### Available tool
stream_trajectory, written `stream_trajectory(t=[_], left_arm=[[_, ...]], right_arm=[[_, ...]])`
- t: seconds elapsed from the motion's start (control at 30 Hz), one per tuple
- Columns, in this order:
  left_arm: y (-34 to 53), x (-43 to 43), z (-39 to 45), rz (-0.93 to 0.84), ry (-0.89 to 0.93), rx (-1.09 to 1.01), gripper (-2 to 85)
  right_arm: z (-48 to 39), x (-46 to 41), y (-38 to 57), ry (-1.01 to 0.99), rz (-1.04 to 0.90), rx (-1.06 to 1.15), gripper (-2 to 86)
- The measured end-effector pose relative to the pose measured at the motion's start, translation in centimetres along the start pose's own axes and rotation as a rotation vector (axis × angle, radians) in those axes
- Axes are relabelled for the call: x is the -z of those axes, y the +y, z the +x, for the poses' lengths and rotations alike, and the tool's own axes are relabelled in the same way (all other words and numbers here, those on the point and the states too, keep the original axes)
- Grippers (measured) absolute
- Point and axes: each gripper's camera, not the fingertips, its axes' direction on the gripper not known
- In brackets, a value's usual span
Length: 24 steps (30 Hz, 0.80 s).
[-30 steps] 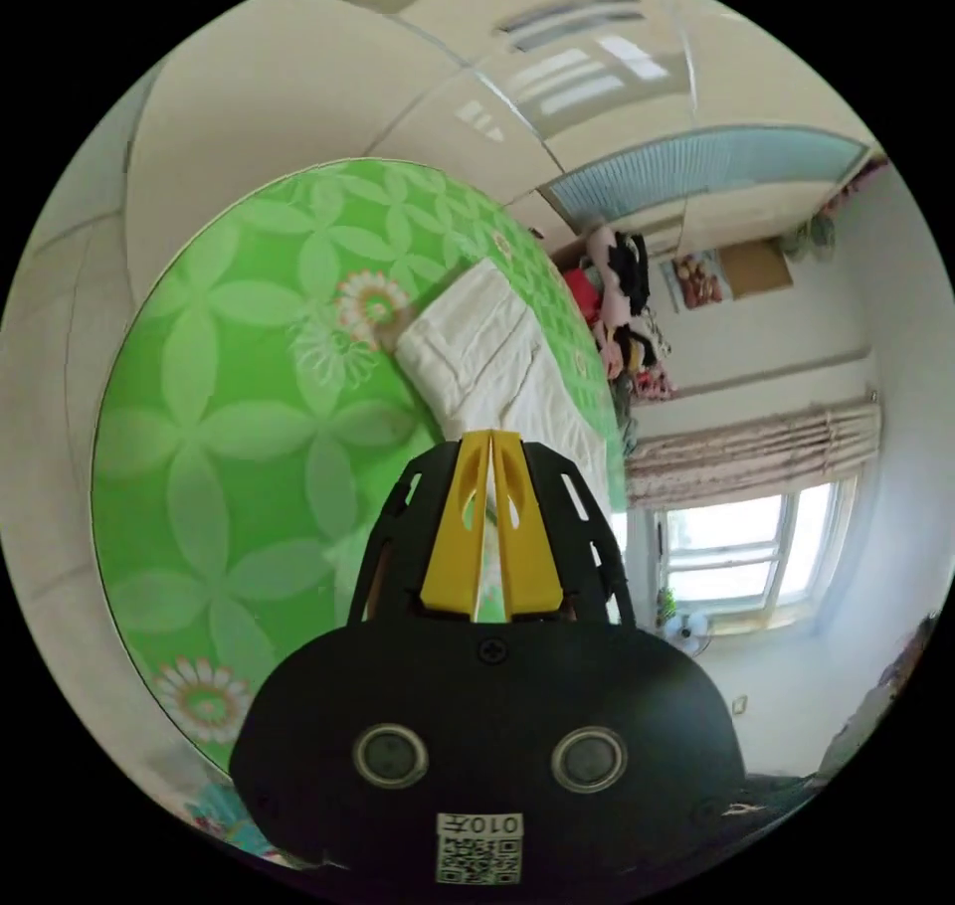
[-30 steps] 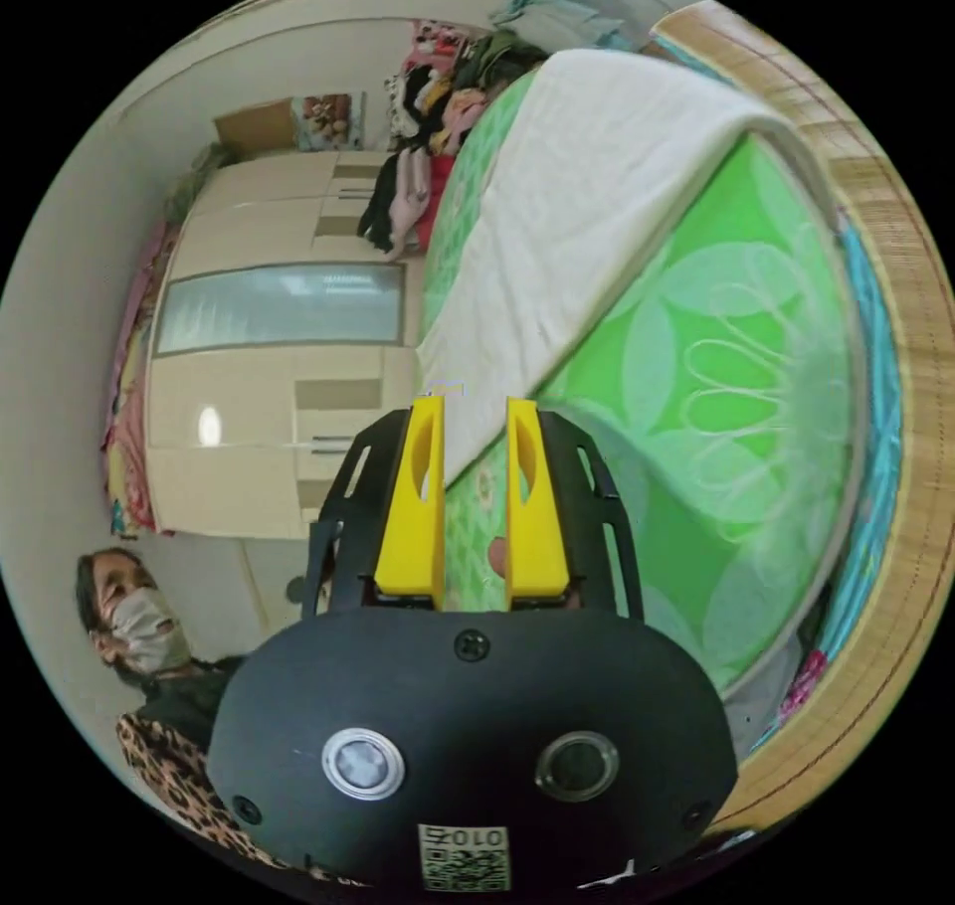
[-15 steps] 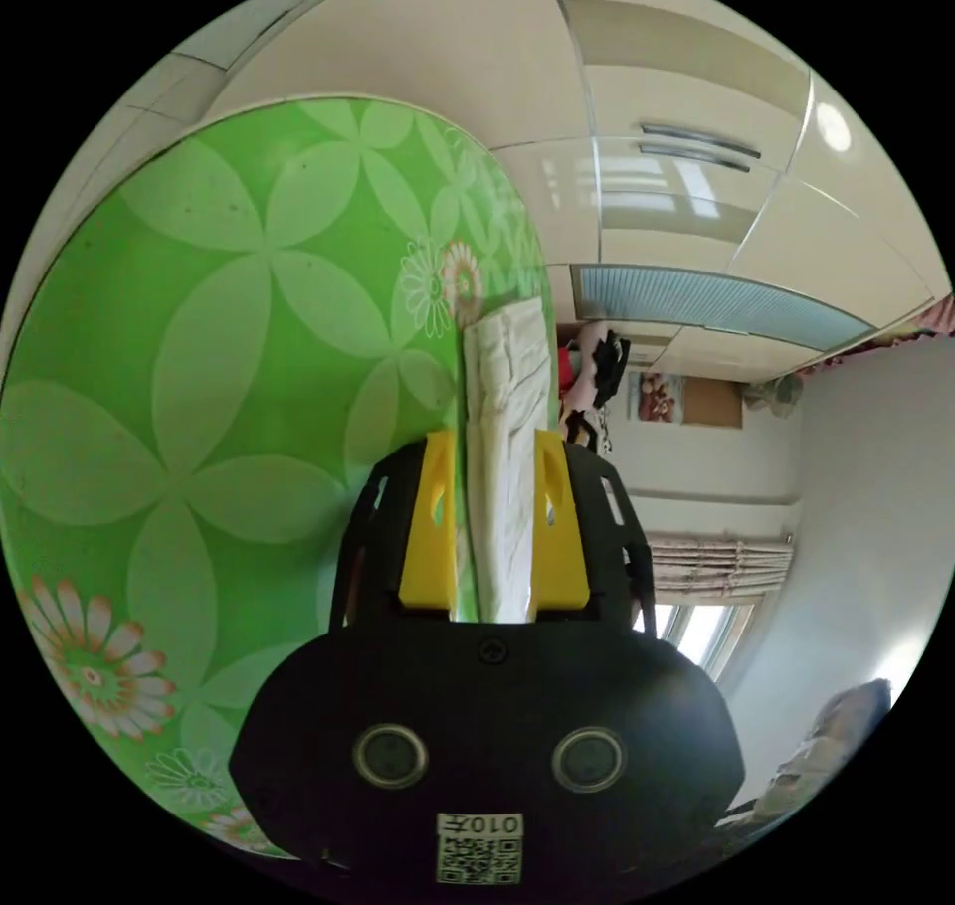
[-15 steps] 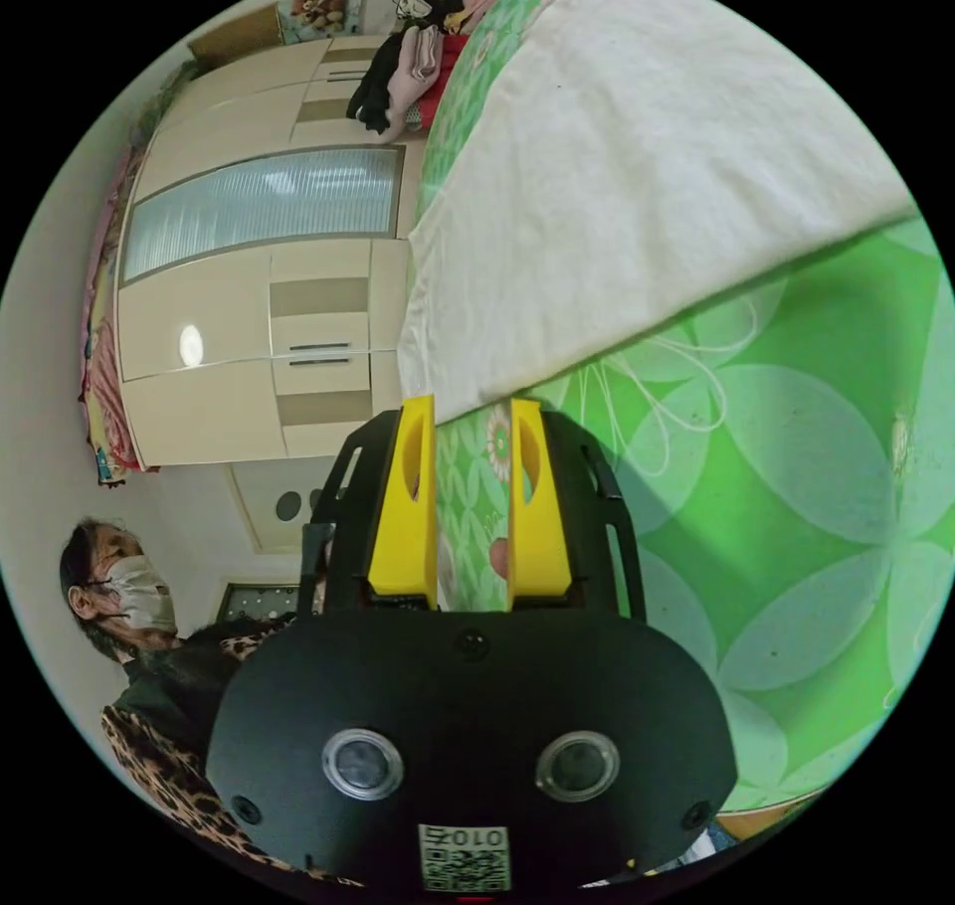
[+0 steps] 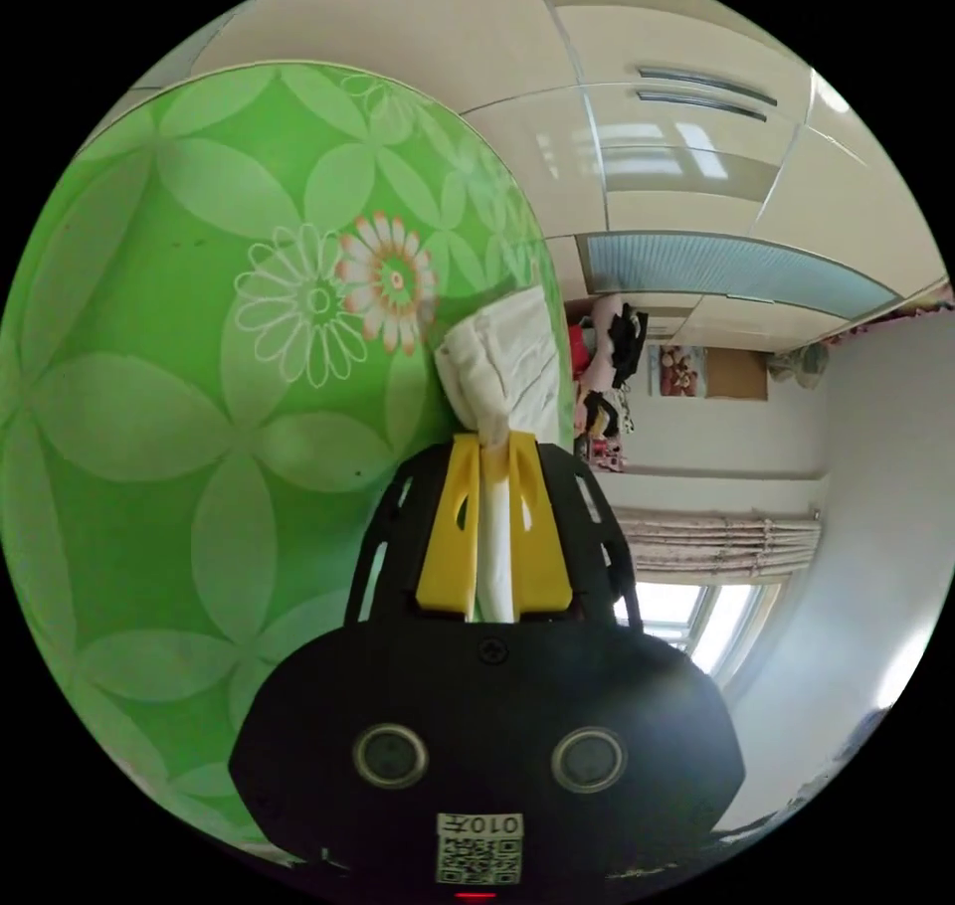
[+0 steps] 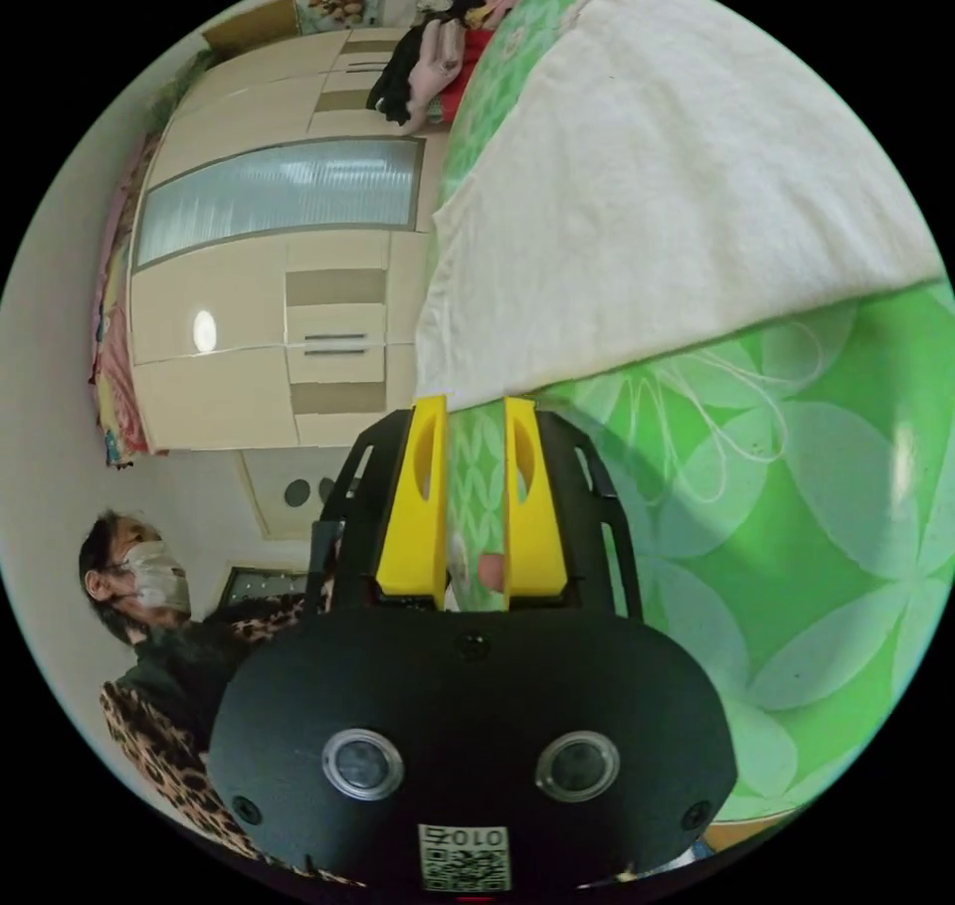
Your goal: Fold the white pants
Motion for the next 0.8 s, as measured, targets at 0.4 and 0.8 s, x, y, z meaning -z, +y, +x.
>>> stream_trajectory(t=[0.4, 0.8], left_arm=[[7.3, 5.5, -1.2, 0.05, -0.06, -0.227, 6.8], [8.7, 6.8, -6.5, 0.057, 0.025, -0.083, 7.6]], right_arm=[[-24.1, -33.3, -17.9, 0.211, -0.785, 0.726, 13.6], [-29.7, -70.3, -28.4, 0.679, -1.271, 0.971, 16.3]])
